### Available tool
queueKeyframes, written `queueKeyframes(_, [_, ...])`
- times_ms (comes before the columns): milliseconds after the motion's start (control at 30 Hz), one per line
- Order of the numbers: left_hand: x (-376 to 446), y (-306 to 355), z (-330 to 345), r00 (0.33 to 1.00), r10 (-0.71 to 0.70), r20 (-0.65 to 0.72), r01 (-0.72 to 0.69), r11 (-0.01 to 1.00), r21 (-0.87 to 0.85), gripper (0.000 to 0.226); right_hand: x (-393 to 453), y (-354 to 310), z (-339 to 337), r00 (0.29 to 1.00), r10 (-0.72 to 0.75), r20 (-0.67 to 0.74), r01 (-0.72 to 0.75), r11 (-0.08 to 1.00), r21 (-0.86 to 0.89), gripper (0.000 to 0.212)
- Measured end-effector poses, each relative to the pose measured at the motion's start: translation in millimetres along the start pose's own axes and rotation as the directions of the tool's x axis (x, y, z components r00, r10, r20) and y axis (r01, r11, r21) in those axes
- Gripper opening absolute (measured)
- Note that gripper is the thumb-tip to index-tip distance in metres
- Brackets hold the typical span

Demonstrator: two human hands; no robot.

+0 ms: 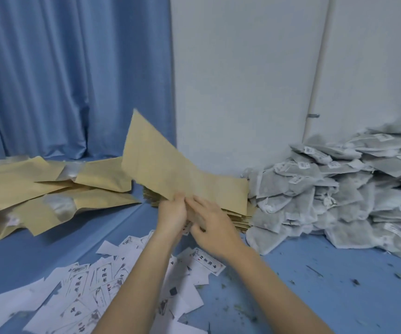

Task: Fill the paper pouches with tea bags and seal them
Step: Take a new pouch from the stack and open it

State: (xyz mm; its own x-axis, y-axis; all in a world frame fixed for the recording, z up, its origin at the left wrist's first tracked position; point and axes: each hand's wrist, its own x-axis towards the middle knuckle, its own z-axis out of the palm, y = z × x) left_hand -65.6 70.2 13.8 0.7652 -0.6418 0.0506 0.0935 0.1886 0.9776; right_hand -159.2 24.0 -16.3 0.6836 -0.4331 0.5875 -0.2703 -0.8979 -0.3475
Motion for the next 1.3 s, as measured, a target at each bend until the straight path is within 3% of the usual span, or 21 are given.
queueKeyframes(67, [-12,6,-2,0.965,0.254,-0.061,-0.232,0.941,0.246,0.020,-2,-11,-17,0.992,0.123,-0.006,-0.116,0.949,0.294,0.051])
queueKeyframes(100, [-17,9,-3,0.923,0.384,-0.022,-0.351,0.865,0.358,0.029,-2,-20,-27,0.974,0.220,-0.049,-0.173,0.869,0.465,0.042])
queueKeyframes(167, [-30,14,-7,0.820,0.557,0.131,-0.538,0.674,0.507,0.058,1,-34,-53,0.915,0.402,-0.020,-0.224,0.550,0.804,0.021])
queueKeyframes(233, [-39,14,-11,0.740,0.614,0.274,-0.639,0.515,0.572,0.092,1,-35,-77,0.880,0.473,0.045,-0.178,0.241,0.954,0.038])
queueKeyframes(267, [-44,14,-12,0.715,0.620,0.323,-0.648,0.414,0.639,0.099,-1,-34,-89,0.868,0.494,0.052,-0.155,0.170,0.973,0.049])
queueKeyframes(333, [-52,9,-15,0.693,0.612,0.381,-0.606,0.209,0.767,0.101,-8,-32,-109,0.853,0.521,0.035,-0.116,0.123,0.986,0.050])
queueKeyframes(400, [-57,0,-16,0.690,0.603,0.399,-0.546,0.072,0.835,0.104,-18,-28,-117,0.817,0.577,0.002,-0.099,0.136,0.986,0.030])
queueKeyframes(533, [-66,-21,-18,0.752,0.516,0.411,-0.468,-0.023,0.884,0.102,-34,-16,-116,0.677,0.736,-0.002,-0.172,0.161,0.972,0.026])
queueKeyframes(567, [-68,-24,-19,0.802,0.432,0.413,-0.457,-0.003,0.889,0.098,-36,-14,-114,0.657,0.754,0.026,-0.198,0.139,0.970,0.025])
queueKeyframes(633, [-71,-31,-21,0.892,0.154,0.425,-0.445,0.140,0.884,0.098,-41,-9,-108,0.616,0.784,0.081,-0.257,0.103,0.961,0.020])
queueKeyframes(700, [-76,-30,-23,0.865,-0.118,0.487,-0.407,0.404,0.819,0.123,-45,-4,-100,0.585,0.802,0.115,-0.290,0.075,0.954,0.015])
queueKeyframes(767, [-84,-20,-19,0.817,-0.156,0.555,-0.279,0.736,0.617,0.124,-48,-1,-93,0.581,0.801,0.144,-0.295,0.043,0.954,0.012])
queueKeyframes(833, [-90,-8,-7,0.860,0.004,0.510,-0.233,0.893,0.385,0.095,-51,1,-88,0.582,0.797,0.160,-0.299,0.027,0.954,0.013])
queueKeyframes(933, [-92,9,20,0.946,0.140,0.292,-0.212,0.949,0.232,0.050,-53,-1,-86,0.608,0.783,0.132,-0.313,0.084,0.946,0.017])
queueKeyframes(1033, [-96,17,42,0.970,0.154,0.187,-0.209,0.923,0.324,0.048,-56,-5,-85,0.664,0.747,0.048,-0.330,0.235,0.914,0.035])
queueKeyframes(1167, [-101,14,52,0.957,0.274,0.094,-0.288,0.878,0.383,0.029,-62,-10,-85,0.759,0.649,-0.047,-0.322,0.437,0.840,0.022])
queueKeyframes(1300, [-105,6,54,0.968,0.247,0.037,-0.248,0.937,0.246,0.018,-68,-10,-85,0.791,0.612,-0.021,-0.323,0.445,0.835,0.007])
